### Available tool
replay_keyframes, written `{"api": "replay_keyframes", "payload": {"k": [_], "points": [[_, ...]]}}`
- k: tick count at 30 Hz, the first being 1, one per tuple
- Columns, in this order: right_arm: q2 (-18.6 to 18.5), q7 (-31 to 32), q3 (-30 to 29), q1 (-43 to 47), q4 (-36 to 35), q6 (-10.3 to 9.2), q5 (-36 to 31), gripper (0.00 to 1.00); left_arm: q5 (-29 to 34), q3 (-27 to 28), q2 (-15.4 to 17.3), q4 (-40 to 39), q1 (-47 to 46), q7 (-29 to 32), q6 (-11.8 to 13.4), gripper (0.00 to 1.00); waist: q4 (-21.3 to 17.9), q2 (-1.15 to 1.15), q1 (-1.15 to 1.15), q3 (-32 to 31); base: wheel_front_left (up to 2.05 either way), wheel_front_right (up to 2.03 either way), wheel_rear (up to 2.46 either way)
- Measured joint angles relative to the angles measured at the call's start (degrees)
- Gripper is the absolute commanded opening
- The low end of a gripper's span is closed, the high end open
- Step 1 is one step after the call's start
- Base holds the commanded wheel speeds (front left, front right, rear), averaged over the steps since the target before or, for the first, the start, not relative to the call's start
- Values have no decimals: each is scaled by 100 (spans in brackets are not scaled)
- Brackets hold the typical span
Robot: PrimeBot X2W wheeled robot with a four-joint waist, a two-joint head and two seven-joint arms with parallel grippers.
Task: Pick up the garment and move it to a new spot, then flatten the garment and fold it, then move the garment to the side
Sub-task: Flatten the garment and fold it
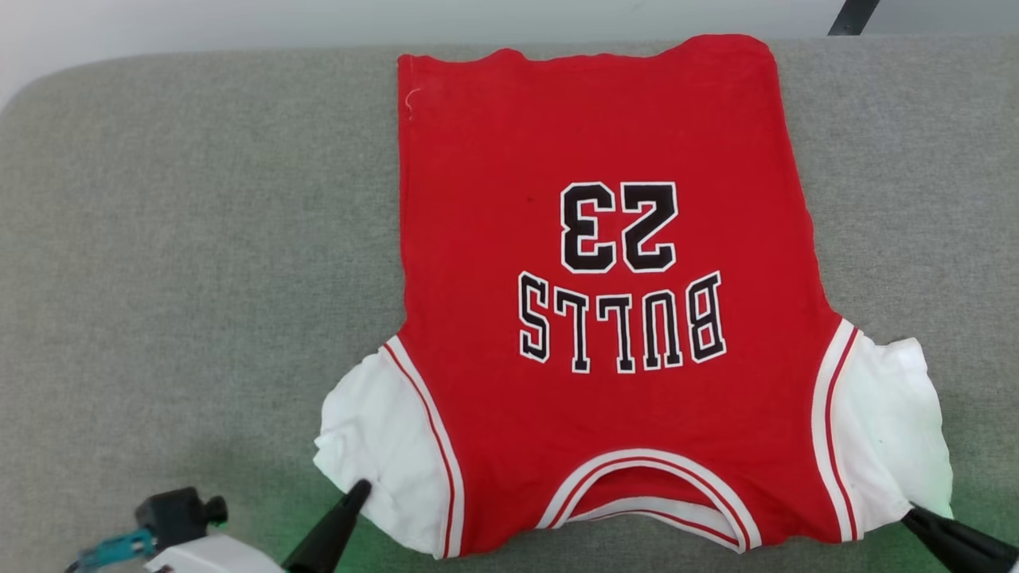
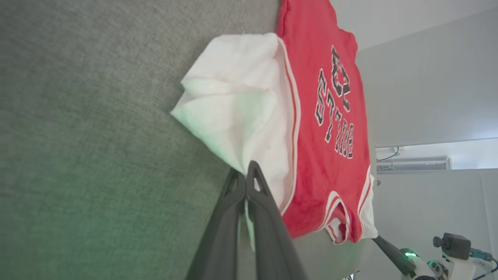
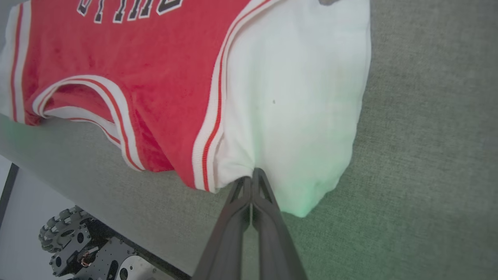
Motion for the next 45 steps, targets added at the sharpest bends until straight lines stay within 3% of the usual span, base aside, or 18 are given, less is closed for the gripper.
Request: {"api": "replay_keyframes", "payload": {"k": [9,20,21,22,23,26,29,36,41,45], "points": [[279,66,637,-571,731,0,-426,0,522,-474,-345,1035,-517,205,3,0,57,0,0,97,0,0,0],[294,-352,1222,-1101,1366,12,-464,0,826,-649,-524,1400,-772,175,67,0,11,0,0,166,0,0,0],[288,-409,1247,-1118,1388,18,-467,11,831,-643,-523,1395,-772,154,68,0,-1,0,0,174,0,0,0],[259,-443,1285,-1141,1383,18,-490,46,833,-635,-525,1381,-775,153,68,0,-9,0,0,181,0,0,0],[210,-475,1300,-1155,1346,19,-498,100,834,-625,-530,1360,-777,135,69,0,-14,0,0,188,0,0,0],[196,-619,1080,-1154,1074,23,-307,100,832,-597,-561,1247,-776,82,68,0,-20,0,0,227,0,0,0],[-53,-595,525,-1072,567,0,20,100,853,-584,-565,1123,-766,7,78,0,-10,0,0,264,0,0,0],[-621,318,-756,-1121,-385,0,654,100,1098,-724,-653,783,-910,30,155,0,172,0,0,404,0,0,0],[-825,1214,-1193,-2457,-23,0,904,100,1351,-911,-804,609,-1337,191,176,0,380,0,0,682,0,0,0],[-749,1866,-970,-3927,754,0,450,100,1542,-1085,-1004,590,-1656,309,91,0,639,0,0,914,0,0,0]]}}
